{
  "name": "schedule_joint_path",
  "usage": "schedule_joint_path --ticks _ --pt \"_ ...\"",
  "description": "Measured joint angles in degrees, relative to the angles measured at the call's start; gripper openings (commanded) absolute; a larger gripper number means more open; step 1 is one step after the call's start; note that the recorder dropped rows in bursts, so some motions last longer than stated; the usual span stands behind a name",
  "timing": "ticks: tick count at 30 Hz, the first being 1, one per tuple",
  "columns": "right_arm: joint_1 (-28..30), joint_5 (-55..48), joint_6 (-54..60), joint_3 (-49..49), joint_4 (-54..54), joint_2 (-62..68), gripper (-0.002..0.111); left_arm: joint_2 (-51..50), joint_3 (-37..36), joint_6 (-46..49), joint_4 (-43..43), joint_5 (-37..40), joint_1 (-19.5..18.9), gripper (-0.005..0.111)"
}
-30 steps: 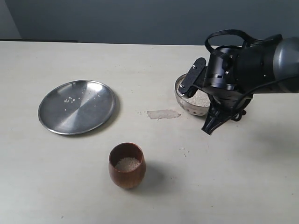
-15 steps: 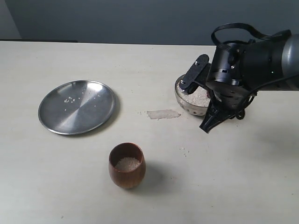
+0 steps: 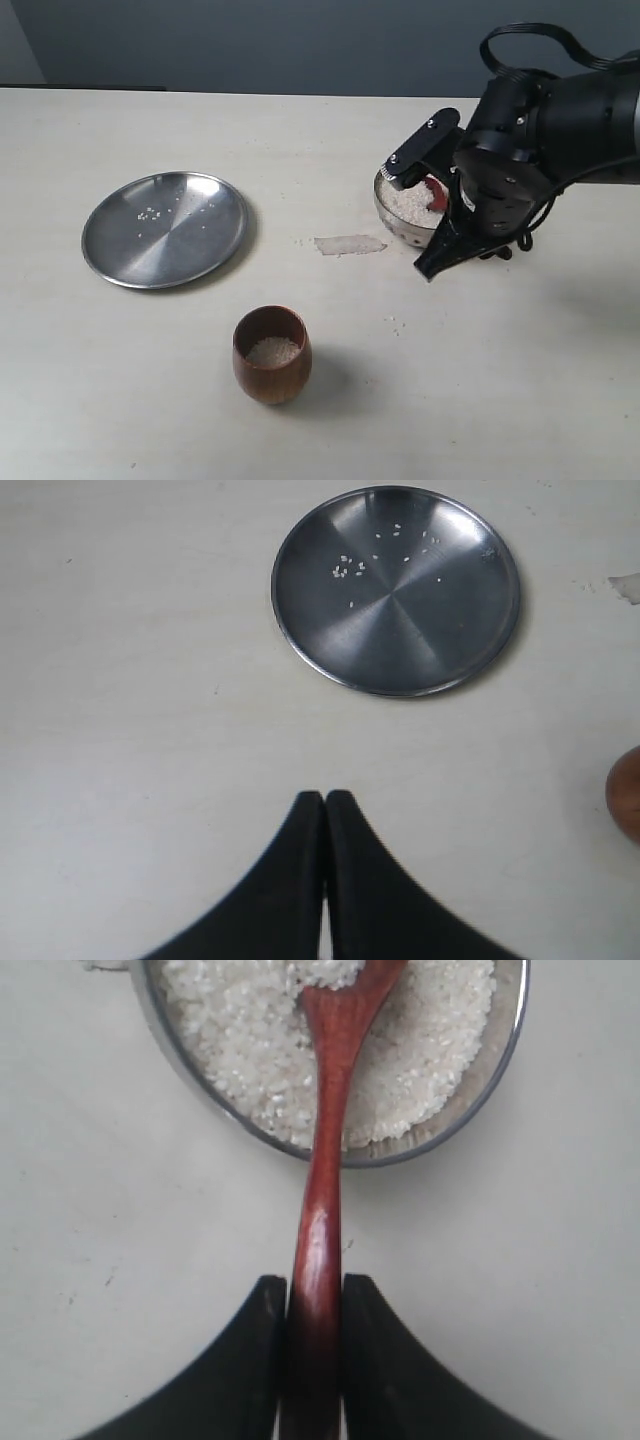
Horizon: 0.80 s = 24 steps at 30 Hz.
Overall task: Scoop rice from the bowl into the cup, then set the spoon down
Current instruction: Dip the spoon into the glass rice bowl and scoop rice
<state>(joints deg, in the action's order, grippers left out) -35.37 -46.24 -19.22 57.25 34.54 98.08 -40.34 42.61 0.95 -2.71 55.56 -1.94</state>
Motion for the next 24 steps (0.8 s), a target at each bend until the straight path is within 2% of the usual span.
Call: schedule_joint_path --ticks 7,24 --pt "3.3 0.7 0.0 0.0 -5.8 -0.3 -0.001 0.0 0.0 0.0 0.0 0.0 0.0 0.000" --pt "3.7 1.7 -1.1 0.0 -11.5 -2.8 -0.001 0.0 0.0 0.0 0.0 0.0 0.0 0.000"
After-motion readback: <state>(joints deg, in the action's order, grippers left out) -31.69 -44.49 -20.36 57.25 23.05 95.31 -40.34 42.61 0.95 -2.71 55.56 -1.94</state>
